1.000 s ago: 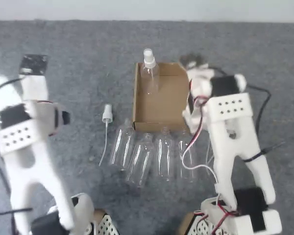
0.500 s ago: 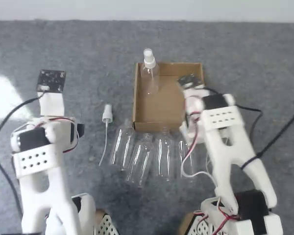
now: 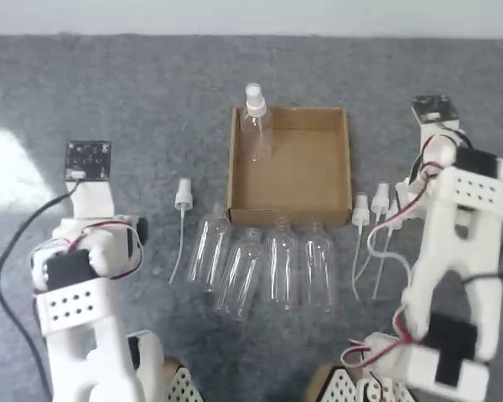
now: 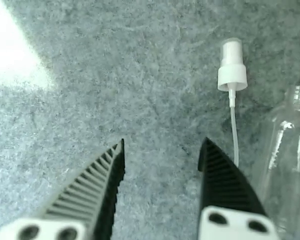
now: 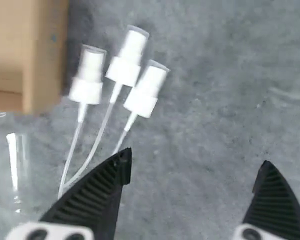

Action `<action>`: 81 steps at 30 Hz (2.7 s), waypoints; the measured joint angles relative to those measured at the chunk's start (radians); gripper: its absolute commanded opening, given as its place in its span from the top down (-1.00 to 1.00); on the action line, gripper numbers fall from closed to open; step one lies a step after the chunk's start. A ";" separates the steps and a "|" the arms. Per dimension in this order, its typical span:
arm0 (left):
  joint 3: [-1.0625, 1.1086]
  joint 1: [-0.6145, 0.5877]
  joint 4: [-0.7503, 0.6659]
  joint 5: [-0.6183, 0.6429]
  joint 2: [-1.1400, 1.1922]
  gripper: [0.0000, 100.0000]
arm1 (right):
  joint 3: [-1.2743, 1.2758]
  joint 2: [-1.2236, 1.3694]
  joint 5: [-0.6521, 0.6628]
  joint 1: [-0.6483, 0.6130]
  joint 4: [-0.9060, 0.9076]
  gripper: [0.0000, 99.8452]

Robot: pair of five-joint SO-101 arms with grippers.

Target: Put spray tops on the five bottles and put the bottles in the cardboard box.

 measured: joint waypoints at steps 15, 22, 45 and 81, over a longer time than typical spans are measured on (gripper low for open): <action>0.069 0.000 0.000 0.000 -0.095 0.55 | 0.000 0.358 -0.069 -0.060 -0.213 0.58; 0.069 0.000 0.000 0.000 -0.095 0.55 | -0.029 0.456 -0.069 0.049 -0.288 1.00; -0.043 -0.196 -0.063 -0.081 -0.051 0.55 | -0.342 0.006 -0.199 -0.388 0.155 0.99; -0.635 -0.563 -0.091 -0.186 0.669 0.55 | -1.010 0.868 -0.933 -1.068 0.040 0.44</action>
